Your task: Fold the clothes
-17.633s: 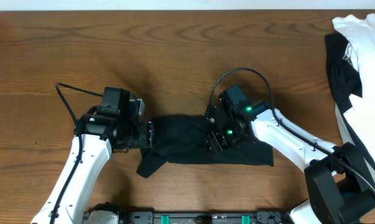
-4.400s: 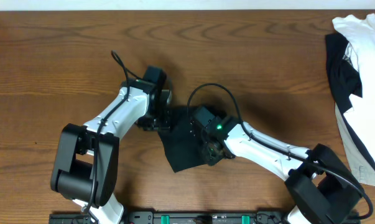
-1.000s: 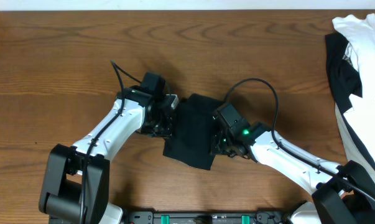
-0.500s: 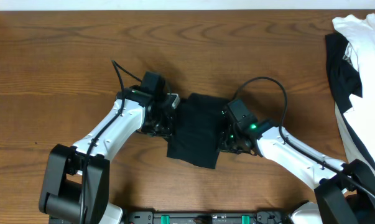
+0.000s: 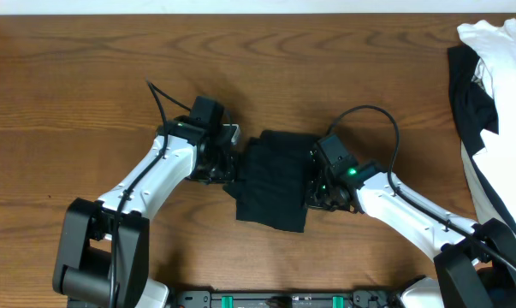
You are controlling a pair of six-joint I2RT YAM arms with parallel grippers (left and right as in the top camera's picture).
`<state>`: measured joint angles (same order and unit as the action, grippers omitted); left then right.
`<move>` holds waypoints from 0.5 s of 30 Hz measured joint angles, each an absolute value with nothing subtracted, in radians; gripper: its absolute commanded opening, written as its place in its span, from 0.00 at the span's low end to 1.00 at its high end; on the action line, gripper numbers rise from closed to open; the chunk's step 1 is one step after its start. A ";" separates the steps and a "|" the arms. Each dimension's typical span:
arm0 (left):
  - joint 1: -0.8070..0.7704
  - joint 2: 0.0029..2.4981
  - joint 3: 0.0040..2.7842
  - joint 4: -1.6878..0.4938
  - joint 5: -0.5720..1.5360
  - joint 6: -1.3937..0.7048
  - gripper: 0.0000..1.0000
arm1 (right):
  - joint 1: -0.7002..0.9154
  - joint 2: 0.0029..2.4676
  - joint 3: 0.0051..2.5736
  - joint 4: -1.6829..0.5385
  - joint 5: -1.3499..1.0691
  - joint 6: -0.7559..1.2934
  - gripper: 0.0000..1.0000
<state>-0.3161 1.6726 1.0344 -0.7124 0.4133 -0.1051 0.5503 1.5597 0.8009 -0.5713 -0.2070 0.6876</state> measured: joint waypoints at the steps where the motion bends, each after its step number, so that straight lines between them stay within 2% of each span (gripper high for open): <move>1: -0.316 1.673 1.034 -0.711 0.422 -0.107 0.06 | 0.550 1.560 0.801 -0.571 -0.207 0.687 0.01; 15: -0.316 1.673 1.034 -0.698 0.523 -0.132 0.08 | 0.550 1.560 0.801 -0.571 -0.205 0.687 0.01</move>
<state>-0.3161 1.6726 1.0344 -0.6979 0.5228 -0.1318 0.5503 1.5597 0.8009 -0.5713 -0.2054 0.6868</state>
